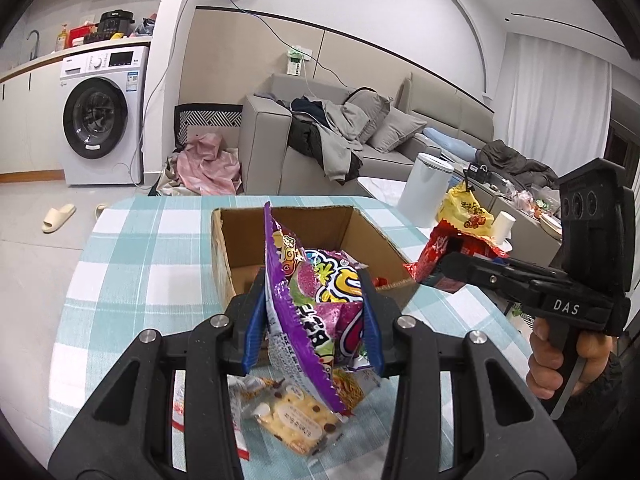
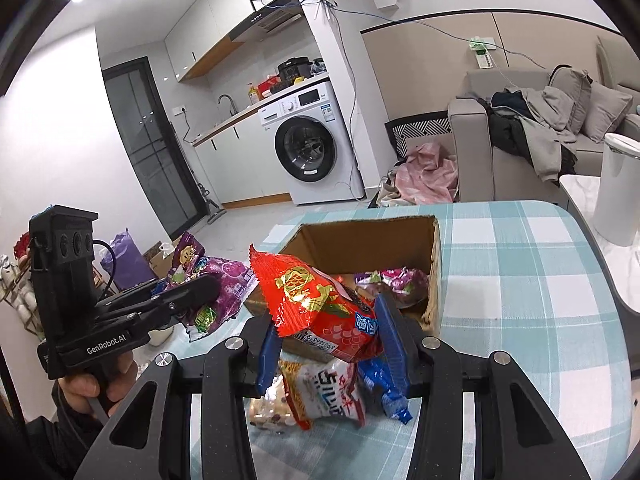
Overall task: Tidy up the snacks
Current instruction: 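Lift both held packs and carry them over the box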
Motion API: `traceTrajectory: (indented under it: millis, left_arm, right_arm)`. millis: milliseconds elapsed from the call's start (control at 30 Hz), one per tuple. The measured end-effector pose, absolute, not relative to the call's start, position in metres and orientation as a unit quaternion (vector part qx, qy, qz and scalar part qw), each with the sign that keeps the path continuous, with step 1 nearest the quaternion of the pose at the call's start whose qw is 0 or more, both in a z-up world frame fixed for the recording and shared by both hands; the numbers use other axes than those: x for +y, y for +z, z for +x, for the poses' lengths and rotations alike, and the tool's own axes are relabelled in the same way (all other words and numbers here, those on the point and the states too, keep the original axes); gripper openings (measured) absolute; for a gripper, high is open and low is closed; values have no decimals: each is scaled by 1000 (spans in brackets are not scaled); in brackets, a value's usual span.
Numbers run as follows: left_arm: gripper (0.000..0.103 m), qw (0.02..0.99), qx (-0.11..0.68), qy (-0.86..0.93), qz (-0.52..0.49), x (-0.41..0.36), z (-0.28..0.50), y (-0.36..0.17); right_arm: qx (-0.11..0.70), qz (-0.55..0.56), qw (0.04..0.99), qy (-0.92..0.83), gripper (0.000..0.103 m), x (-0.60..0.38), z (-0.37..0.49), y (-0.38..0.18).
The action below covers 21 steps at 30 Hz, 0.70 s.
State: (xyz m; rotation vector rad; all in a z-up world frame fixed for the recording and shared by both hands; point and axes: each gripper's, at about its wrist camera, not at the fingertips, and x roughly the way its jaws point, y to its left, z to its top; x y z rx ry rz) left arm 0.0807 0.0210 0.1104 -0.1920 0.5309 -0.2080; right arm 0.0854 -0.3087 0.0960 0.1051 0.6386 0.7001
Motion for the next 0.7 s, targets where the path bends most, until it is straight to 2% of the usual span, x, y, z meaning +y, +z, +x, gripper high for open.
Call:
traceTrajectory:
  millis: [700]
  left_arm:
    - [38,957,272,-75,-62,4,156,105]
  right_arm:
    - [322,75,887,323,45,-300,134,92]
